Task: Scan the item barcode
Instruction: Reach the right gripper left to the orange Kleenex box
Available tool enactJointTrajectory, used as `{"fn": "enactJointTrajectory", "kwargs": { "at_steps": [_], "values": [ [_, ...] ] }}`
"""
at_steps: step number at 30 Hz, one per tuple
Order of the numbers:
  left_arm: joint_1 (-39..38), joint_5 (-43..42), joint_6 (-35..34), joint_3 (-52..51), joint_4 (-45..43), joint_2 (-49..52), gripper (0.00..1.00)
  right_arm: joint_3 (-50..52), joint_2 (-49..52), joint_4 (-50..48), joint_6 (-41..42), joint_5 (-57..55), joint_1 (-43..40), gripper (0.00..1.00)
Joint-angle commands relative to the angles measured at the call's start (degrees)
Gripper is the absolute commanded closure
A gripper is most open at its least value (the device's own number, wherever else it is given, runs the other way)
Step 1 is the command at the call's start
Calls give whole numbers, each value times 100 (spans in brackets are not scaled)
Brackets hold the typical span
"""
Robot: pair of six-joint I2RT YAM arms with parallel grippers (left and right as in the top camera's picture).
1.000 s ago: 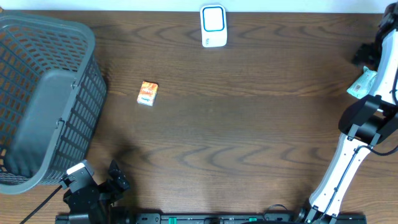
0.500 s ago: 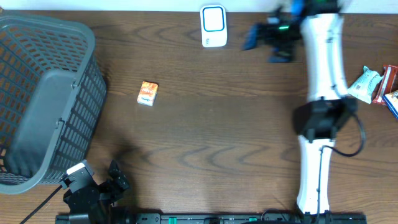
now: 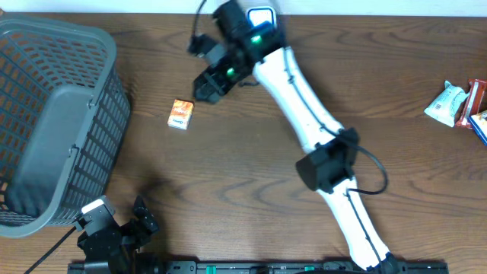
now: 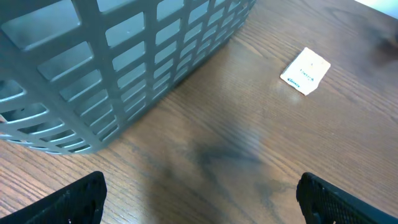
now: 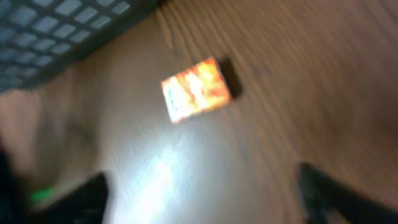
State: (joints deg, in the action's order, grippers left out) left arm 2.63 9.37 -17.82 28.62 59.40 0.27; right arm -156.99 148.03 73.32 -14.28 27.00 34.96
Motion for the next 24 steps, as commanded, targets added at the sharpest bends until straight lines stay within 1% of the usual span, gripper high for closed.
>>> {"fn": "enactJointTrajectory", "kwargs": {
  "at_steps": [1,7,11,16,19,20,21,22,23,24],
  "values": [
    [20,33,-7,9,-4,0,2,9,492,-295,-719,-55,153,1],
    [20,33,-7,9,-4,0,2,9,1054,-874,-876,334,282,1],
    [20,33,-7,9,-4,0,2,9,1215,-1305,-870,828,275,1],
    [20,33,-7,9,-4,0,2,9,1325,-1910,-844,1060,275,1],
    [20,33,-7,9,-4,0,2,11,1436,-2092,-750,1200,289,16],
    [20,33,-7,9,-4,0,2,11,1508,-2133,-726,1200,297,25],
    [20,33,-7,9,-4,0,2,11,1567,-2155,-680,1198,297,36],
    [20,33,-7,9,-4,0,2,11,1659,-2177,-551,1198,297,66],
    [20,33,-7,9,-4,0,2,11,1711,-2175,-466,1200,295,80],
    [20,33,-4,9,-4,0,2,11,1762,-2159,-380,1211,289,84]
  ]
}}
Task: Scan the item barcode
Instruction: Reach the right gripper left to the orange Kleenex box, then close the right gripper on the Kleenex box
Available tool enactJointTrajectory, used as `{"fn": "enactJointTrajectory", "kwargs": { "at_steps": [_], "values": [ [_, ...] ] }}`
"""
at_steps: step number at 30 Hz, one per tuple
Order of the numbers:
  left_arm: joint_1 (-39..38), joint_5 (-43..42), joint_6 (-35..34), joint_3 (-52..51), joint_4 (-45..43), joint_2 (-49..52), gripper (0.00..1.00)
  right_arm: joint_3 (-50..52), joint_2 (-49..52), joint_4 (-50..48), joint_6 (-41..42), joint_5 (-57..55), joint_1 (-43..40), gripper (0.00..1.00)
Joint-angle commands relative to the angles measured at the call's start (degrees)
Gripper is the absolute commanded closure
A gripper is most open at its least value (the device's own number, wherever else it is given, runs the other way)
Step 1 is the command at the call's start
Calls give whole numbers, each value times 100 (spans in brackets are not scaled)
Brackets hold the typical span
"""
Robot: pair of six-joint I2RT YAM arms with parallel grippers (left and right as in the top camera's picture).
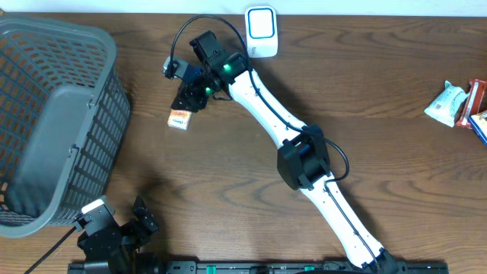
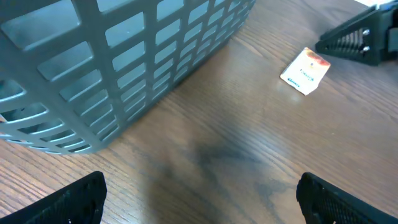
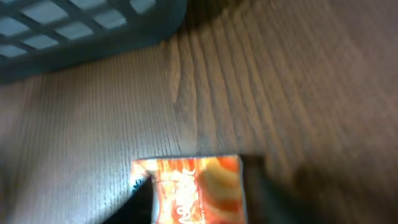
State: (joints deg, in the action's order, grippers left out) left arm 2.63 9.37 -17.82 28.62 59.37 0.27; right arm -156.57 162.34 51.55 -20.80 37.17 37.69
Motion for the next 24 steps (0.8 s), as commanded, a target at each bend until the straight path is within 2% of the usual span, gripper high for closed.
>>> {"fn": "enactJointTrajectory", "kwargs": {
  "at_steps": [1,4,10,12,15,17,19,24],
  "values": [
    [20,33,-7,9,-2,0,2,-31,374,55,286,219,13,80],
    [20,33,-7,9,-2,0,2,-31,435,149,278,210,13,64],
    [20,33,-7,9,-2,0,2,-31,457,431,186,199,28,57],
    [20,33,-7,9,-2,0,2,-31,457,533,186,201,28,43],
    [20,33,-7,9,-2,0,2,-31,457,636,103,168,24,35],
    [20,33,-7,9,-2,0,2,-31,455,623,101,175,9,26],
    [20,33,-4,9,-2,0,2,-48,439,564,103,177,-13,12],
    [20,33,-7,9,-2,0,2,-249,295,599,321,199,-44,7]
  ]
}}
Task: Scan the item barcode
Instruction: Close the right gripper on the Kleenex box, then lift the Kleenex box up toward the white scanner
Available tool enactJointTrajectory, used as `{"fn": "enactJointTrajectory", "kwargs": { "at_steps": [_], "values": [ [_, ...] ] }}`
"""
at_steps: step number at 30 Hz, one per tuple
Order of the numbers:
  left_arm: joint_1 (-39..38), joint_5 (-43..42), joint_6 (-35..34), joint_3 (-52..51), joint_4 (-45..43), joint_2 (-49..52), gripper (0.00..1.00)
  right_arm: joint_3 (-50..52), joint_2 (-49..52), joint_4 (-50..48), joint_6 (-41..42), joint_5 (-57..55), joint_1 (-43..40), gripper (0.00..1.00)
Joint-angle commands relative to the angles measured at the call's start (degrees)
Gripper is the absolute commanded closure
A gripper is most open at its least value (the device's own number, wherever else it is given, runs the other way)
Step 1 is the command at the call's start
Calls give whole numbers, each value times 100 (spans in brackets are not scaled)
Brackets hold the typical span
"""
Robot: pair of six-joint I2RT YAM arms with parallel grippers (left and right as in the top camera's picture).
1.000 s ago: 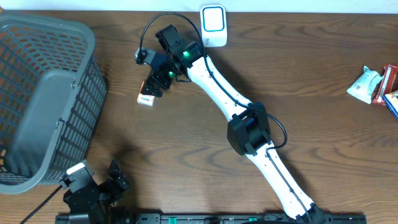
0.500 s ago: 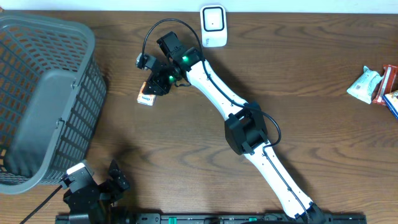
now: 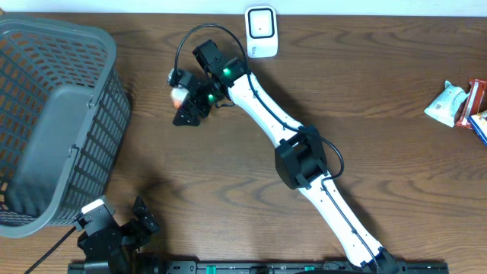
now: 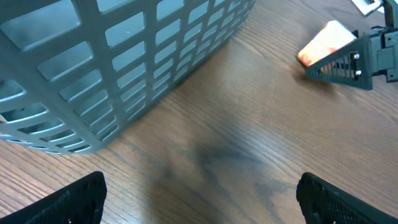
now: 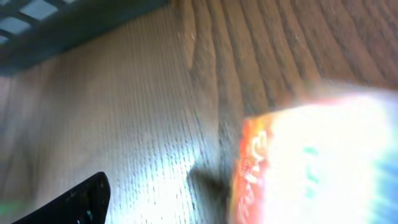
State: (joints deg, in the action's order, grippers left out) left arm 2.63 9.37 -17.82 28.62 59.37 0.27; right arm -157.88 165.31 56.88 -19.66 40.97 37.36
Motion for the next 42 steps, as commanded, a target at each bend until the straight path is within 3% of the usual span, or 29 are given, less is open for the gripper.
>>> {"fn": "enactJointTrajectory", "kwargs": {
  "at_steps": [1,12,20,29,33,42],
  "values": [
    [20,33,-7,9,-2,0,2,-151,-61,96,247,-179,-20,8],
    [20,33,-7,9,-2,0,2,-155,-245,20,542,-1106,-13,19],
    [20,33,-7,9,-2,0,2,-155,-332,-498,1239,-1386,-57,36],
    [20,33,-7,9,-2,0,2,-157,-610,-376,1368,-1552,-52,67],
    [20,33,-7,9,-2,0,2,-157,-798,-181,1711,-1910,-52,71],
    [20,33,-7,9,-2,0,2,-157,-1241,949,2406,-2450,-37,93]
  ]
}}
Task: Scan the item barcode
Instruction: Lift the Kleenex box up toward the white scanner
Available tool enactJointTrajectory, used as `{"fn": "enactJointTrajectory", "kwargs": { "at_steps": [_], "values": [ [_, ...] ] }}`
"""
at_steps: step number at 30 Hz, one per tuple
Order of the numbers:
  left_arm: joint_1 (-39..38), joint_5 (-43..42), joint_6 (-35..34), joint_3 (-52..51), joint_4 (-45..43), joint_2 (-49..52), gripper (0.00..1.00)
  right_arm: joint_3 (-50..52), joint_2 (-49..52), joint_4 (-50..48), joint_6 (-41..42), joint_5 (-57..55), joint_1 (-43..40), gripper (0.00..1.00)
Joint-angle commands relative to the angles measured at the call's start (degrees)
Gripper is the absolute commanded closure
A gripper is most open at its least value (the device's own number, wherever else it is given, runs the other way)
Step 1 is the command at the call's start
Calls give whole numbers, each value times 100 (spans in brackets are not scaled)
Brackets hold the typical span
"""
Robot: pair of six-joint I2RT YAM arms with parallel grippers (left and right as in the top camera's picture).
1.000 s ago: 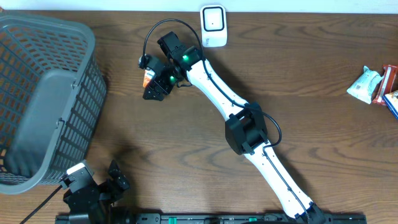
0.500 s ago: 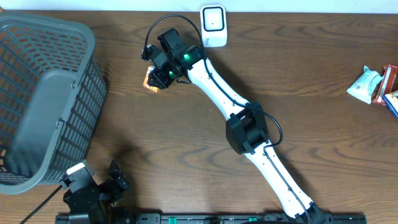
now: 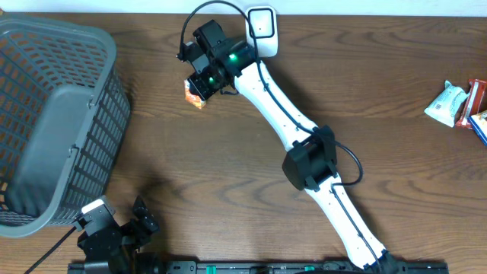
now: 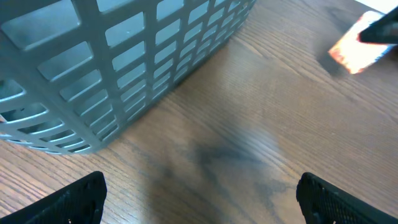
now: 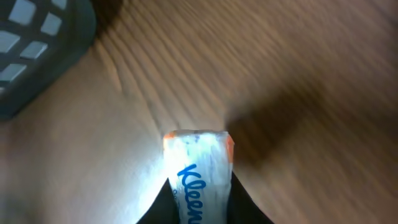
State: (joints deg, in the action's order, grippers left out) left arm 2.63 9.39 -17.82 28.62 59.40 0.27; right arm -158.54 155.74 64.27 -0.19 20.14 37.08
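A small orange and white tissue pack [image 3: 195,93] hangs above the table at the back, with my right gripper [image 3: 202,85] shut on it. In the right wrist view the pack [image 5: 199,168] stands edge-on between the black fingers, blue lettering on its white side. In the left wrist view it is a blurred orange shape [image 4: 359,50] at the top right. The white barcode scanner [image 3: 261,29] stands at the table's back edge, just right of the gripper. My left gripper [image 4: 199,199] rests open near the table's front left with nothing in it.
A grey plastic basket [image 3: 53,114] fills the left side of the table and looms close in the left wrist view [image 4: 118,62]. Several packaged items [image 3: 459,104] lie at the right edge.
My right gripper, holding the pack, has moved right and toward the back, closer to the scanner. The pack now shows edge-on in the wrist view. My left arm is unmoved.
The pack lay flat on the table near the basket with my right gripper above and right of it. Then the gripper was down at the pack. Then it held the pack lifted off the table, and now holds it nearer the scanner.
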Motion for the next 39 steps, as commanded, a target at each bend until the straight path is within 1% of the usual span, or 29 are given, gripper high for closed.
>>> {"fn": "enactJointTrajectory", "kwargs": {
  "at_steps": [1,4,8,12,14,17,23,25,27,30,33,37,39],
  "values": [
    [20,31,-7,9,-4,0,2,-92,-286,391,527,-505,2,96],
    [20,31,-7,9,-4,0,2,-90,-286,909,667,-942,33,99],
    [20,31,-7,9,-4,0,2,-90,-286,1438,1008,-1209,103,99],
    [20,31,-7,9,-4,0,2,-90,-286,2199,1851,-1187,227,99],
    [20,31,-7,9,-4,0,2,-90,-284,2540,2142,-984,315,99],
    [20,31,-7,9,-4,0,2,-90,-284,2704,2107,-671,422,99],
    [20,31,-7,9,-4,0,2,-90,-332,3311,2098,-629,490,99],
    [20,31,-7,9,-4,0,2,-90,-444,3309,1676,-291,479,99],
    [20,31,-7,9,-4,0,2,-90,-664,3307,1392,46,450,99],
    [20,31,-7,9,-4,0,2,-90,-1237,3307,1080,-76,334,99],
    [20,31,-7,9,-4,0,2,-68,-2013,3309,732,-199,243,99],
    [20,31,-7,9,-4,0,2,273,-3121,3307,728,-1064,245,99],
    [20,31,-7,9,-4,0,2,632,-3652,3307,1036,-1685,299,99]
  ]
}}
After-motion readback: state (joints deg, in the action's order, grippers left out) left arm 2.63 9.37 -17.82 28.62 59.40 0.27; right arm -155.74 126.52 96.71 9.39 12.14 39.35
